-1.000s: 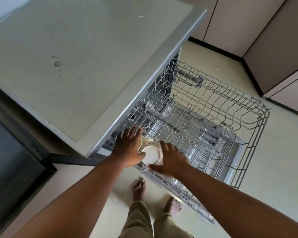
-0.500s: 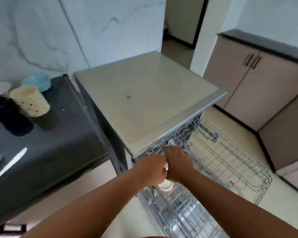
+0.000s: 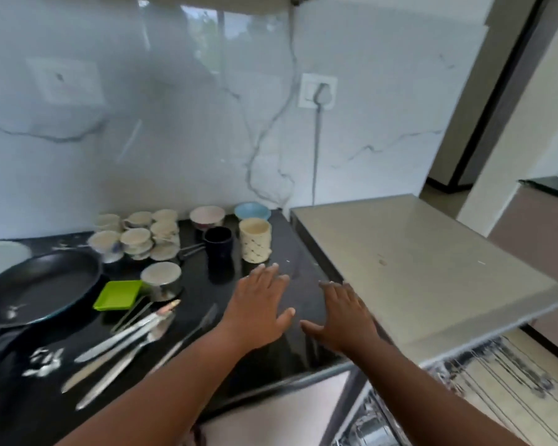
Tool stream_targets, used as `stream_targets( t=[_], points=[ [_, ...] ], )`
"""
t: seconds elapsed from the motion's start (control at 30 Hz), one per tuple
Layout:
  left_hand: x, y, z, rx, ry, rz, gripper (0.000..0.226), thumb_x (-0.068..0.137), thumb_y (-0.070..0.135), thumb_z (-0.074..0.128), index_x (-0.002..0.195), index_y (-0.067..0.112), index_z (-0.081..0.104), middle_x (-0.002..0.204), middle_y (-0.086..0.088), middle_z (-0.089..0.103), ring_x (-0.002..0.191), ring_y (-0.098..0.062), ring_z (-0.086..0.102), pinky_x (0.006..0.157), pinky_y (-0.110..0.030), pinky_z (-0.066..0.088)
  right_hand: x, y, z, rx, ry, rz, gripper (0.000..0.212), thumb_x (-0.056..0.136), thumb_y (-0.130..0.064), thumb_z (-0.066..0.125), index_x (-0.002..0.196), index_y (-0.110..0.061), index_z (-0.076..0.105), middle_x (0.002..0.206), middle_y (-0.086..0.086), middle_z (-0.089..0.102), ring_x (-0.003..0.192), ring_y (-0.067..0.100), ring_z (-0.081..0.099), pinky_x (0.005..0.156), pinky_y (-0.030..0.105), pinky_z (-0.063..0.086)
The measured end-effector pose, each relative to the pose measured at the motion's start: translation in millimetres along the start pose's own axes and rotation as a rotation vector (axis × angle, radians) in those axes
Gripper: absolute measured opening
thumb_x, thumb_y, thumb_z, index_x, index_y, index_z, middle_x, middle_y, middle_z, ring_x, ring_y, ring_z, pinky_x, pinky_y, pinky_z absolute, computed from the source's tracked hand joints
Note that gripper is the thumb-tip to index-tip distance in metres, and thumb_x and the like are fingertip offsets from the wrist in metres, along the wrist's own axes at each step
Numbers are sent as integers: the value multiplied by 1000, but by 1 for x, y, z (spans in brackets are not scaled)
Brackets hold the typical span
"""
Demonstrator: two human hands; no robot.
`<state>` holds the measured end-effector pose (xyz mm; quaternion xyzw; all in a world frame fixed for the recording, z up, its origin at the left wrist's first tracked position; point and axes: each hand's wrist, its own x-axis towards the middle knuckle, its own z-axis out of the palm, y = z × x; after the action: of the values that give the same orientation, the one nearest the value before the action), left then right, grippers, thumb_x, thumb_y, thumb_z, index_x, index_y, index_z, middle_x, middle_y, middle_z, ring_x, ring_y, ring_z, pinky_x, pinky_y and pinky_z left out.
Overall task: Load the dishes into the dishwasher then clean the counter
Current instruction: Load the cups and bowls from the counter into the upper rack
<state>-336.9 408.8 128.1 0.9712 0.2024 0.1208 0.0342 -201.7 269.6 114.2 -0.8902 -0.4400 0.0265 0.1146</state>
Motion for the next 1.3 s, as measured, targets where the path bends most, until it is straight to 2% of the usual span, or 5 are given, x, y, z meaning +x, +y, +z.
stream_targets(
  t=[0.3, 0.67, 0.83, 1.1, 1.3],
  points=[
    [-13, -120, -22, -189, -19, -373, 95, 87, 63, 49, 154, 16, -1, 163, -7, -2, 149, -24, -1, 121, -38, 6, 50, -119, 9, 78, -26, -74, 96, 80, -67, 58, 153, -22, 16, 161, 2, 19, 150, 24, 4, 121, 43, 16],
    [40, -151, -12, -447, 2, -572, 103, 85, 48, 66, 154, 19, -5, 162, -6, 6, 148, -22, 14, 117, -38, 22, 129, -109, 27, 559, -46, 200, 98, 75, -47, 77, 149, -24, 17, 154, 7, 31, 141, 28, 32, 111, 46, 34],
    [86, -150, 10, -505, 70, -662, 107, 82, 39, 73, 154, 16, -3, 161, -7, 12, 146, -23, 20, 115, -38, 26, 176, -87, 44, 712, -89, 225, 108, 71, -42, 82, 151, -22, 13, 156, 6, 28, 142, 27, 30, 112, 45, 31],
    [134, -155, 53, -805, 284, -972, 120, 64, 19, 89, 152, 14, 8, 153, -12, 32, 140, -27, 33, 115, -39, 28, 225, -68, 71, 770, -132, 119, 106, 57, -51, 80, 143, -37, 19, 136, -6, 49, 126, 24, 44, 105, 47, 41],
    [133, -160, 69, -787, 317, -953, 88, 57, 23, 92, 130, 14, 44, 126, -1, 57, 117, -17, 53, 96, -30, 42, 236, -63, 82, 806, -98, 90, 91, 60, -49, 83, 136, -37, 35, 123, -14, 53, 122, 17, 41, 98, 38, 44]
  ],
)
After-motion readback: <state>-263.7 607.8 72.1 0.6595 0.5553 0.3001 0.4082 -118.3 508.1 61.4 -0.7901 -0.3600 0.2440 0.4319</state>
